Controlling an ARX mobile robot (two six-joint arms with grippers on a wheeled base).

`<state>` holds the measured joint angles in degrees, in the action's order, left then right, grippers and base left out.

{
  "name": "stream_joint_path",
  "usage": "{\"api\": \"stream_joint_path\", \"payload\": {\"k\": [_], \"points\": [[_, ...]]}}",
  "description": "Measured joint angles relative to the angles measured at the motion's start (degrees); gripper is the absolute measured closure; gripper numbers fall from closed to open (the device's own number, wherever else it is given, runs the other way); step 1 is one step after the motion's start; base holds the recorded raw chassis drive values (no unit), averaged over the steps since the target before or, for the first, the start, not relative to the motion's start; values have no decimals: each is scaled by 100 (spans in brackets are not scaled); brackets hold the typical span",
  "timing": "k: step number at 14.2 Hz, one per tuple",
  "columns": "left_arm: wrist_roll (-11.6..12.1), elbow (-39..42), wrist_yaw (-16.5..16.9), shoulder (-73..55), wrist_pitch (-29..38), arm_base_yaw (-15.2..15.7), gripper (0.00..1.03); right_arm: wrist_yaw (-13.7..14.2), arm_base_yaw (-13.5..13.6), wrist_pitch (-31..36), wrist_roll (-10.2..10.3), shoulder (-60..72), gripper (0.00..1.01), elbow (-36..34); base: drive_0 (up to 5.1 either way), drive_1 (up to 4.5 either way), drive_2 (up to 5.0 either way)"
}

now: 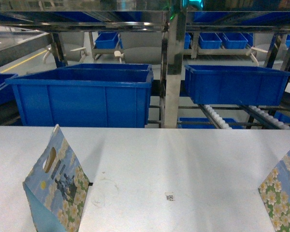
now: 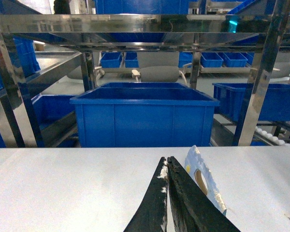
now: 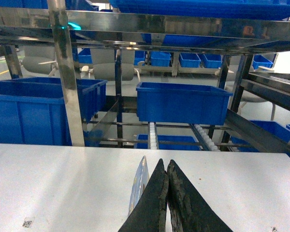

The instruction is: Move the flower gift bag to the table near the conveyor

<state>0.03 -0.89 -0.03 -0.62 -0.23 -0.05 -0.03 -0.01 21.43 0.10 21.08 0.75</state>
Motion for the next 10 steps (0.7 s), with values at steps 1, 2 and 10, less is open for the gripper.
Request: {"api": "stream_joint_path", "payload": {"k": [1,2,10], "points": [[0,0,0,0,0,0,101,2,0,-188,0,-153,99,0,0,0,0],[0,0,0,0,0,0,101,2,0,-356,0,-321,99,0,0,0,0],[0,0,0,0,-2,0,101,2,0,-2146,-7,-2083,99,4,0,0,0]]}}
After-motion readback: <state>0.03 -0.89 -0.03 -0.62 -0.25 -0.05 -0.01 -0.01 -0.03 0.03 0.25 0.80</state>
